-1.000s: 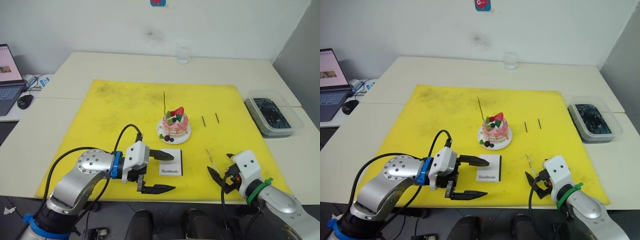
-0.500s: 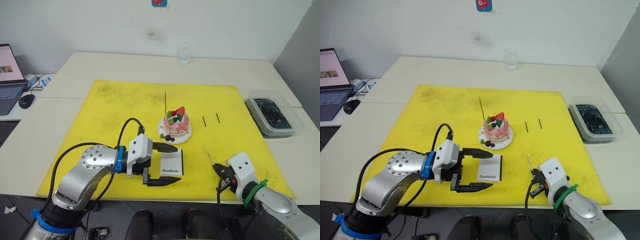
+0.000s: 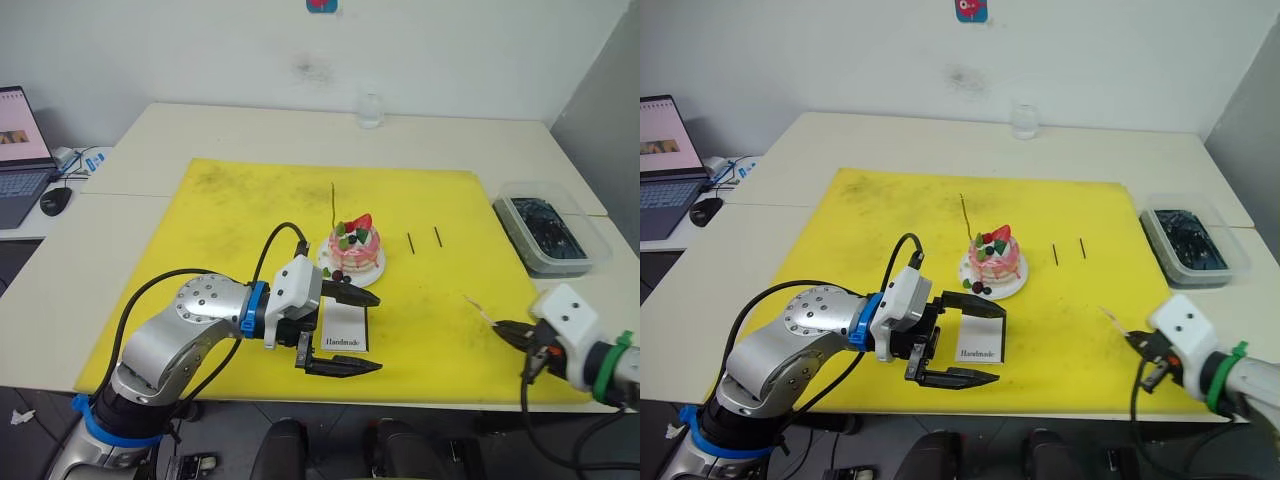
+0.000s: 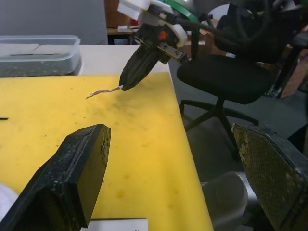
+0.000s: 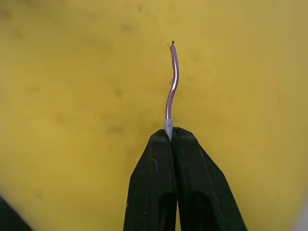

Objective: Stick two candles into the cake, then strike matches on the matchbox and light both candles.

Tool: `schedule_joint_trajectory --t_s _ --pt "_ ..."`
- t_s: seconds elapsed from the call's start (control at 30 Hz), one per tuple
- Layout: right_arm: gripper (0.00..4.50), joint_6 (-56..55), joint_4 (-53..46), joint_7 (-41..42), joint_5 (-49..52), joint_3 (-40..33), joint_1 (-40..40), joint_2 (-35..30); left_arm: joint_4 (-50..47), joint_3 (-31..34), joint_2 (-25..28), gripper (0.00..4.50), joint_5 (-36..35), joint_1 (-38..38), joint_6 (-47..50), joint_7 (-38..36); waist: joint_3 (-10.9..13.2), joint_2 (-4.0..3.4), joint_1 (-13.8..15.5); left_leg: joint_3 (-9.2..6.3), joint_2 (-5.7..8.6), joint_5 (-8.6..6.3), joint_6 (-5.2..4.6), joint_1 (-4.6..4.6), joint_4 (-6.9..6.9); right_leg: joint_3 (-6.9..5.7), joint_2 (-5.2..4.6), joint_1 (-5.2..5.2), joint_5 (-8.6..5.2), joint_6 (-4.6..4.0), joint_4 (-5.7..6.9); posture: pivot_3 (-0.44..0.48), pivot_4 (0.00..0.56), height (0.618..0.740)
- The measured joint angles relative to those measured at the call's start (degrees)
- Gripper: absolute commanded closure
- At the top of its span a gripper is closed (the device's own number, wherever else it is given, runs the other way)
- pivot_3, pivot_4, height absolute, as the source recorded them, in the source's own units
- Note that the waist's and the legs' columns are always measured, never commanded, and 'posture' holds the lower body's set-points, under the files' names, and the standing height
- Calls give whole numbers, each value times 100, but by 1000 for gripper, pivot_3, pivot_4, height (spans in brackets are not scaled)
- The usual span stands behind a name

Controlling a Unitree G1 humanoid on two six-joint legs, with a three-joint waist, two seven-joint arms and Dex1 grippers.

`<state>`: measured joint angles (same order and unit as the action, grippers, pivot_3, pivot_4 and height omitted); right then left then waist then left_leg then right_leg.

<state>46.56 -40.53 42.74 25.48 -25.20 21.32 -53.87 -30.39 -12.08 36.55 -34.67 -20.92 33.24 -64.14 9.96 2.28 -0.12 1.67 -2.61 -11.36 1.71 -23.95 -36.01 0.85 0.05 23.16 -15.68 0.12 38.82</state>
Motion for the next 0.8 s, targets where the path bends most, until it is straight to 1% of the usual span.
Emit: schedule_joint_trajectory --t_s 0.13,0.37,0.4,0.47,0.63,0.67,0.8 --pt "4482 -290 495 507 -119 -60 356 -147 -12 -67 -67 0 -21 -24 10 4 0 0 -12 -1 -1 0 0 2 -1 0 2 1 0 0 4 0 150 740" --pt "4482 -280 856 492 -163 43 162 -66 -14 -240 -133 0 81 -23 -123 13 0 -1 -13 -4 0 0 1 4 -3 0 4 0 1 1 10 0 150 740" --pt "4042 -251 880 506 -159 82 161 -66 -12 -253 -165 0 99 -24 -131 29 0 -1 -12 -4 0 0 0 3 -3 0 5 0 1 1 9 0 150 740" --pt "3569 -195 934 515 -142 136 144 -62 13 -333 -234 0 151 -58 -163 49 0 -1 -9 -1 0 0 0 0 -4 5 4 0 1 2 7 0 150 740" --pt "1773 -94 969 523 -121 135 1 -39 138 -399 -342 0 269 -162 -278 92 0 -1 -9 -2 1 0 0 1 -5 4 5 0 3 6 7 0 150 740" --pt "1482 -70 968 551 -110 116 4 -51 154 -402 -356 0 304 -162 -283 94 0 -1 -8 -2 1 0 0 1 -5 3 5 0 3 6 7 0 150 740" --pt "1482 309 837 915 150 -258 26 -455 172 -420 -349 0 381 -161 -382 79 0 -4 -13 0 1 0 0 3 -5 6 10 0 4 6 9 0 150 740"
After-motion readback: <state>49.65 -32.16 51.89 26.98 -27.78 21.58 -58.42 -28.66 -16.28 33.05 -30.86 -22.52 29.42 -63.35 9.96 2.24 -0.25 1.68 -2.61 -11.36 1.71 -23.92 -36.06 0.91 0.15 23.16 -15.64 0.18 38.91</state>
